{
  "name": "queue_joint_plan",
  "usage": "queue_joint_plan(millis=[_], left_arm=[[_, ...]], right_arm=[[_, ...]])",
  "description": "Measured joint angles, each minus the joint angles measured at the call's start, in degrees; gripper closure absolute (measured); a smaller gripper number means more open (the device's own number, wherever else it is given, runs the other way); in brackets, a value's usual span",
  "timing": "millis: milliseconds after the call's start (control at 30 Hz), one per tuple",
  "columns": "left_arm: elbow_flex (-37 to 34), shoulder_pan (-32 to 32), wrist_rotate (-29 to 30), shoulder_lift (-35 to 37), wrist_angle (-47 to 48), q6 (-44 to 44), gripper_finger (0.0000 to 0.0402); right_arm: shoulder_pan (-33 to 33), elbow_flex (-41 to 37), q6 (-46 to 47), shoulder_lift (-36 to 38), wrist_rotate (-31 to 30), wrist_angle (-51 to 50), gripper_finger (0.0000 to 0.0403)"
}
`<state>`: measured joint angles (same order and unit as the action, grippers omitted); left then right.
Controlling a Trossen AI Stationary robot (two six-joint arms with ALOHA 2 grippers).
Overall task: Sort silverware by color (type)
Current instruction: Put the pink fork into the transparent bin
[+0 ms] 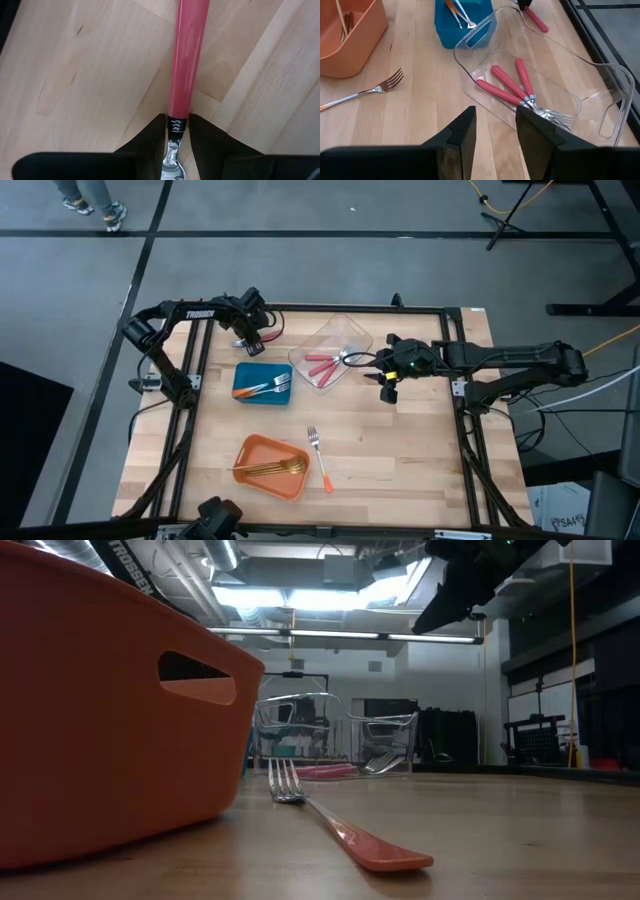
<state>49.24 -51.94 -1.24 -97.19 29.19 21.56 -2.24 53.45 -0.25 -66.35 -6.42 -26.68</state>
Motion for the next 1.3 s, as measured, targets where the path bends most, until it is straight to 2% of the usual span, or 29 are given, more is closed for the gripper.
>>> queue_joint_plan(millis=[333, 667, 1000, 1167, 1300], left_arm=[[-0.1, 0.0, 0.2, -0.1, -0.1, 0.0, 0.0366], [0.3, 0.0, 1.3, 2.6, -0.2, -0.4, 0.0368], [5.0, 1.1, 0.8, 9.7, -0.7, -0.6, 0.0368], [8.5, 4.2, 0.6, 11.0, -0.6, -0.5, 0.0368], [11.4, 7.7, 0.6, 11.0, -1.3, 0.0, 0.0368]], right_arm=[[0.0, 0.0, 0.0, 0.0, 0.0, 0.0, 0.0274], [0.0, 0.0, 0.0, 0.0, 0.0, 0.0, 0.0274], [0.0, 0.0, 0.0, 0.0, -0.1, 0.1, 0.0274], [0.0, 0.0, 0.1, 0.0, -0.3, 1.1, 0.0274], [0.0, 0.0, 3.3, 0.0, -5.1, 4.5, 0.0274]])
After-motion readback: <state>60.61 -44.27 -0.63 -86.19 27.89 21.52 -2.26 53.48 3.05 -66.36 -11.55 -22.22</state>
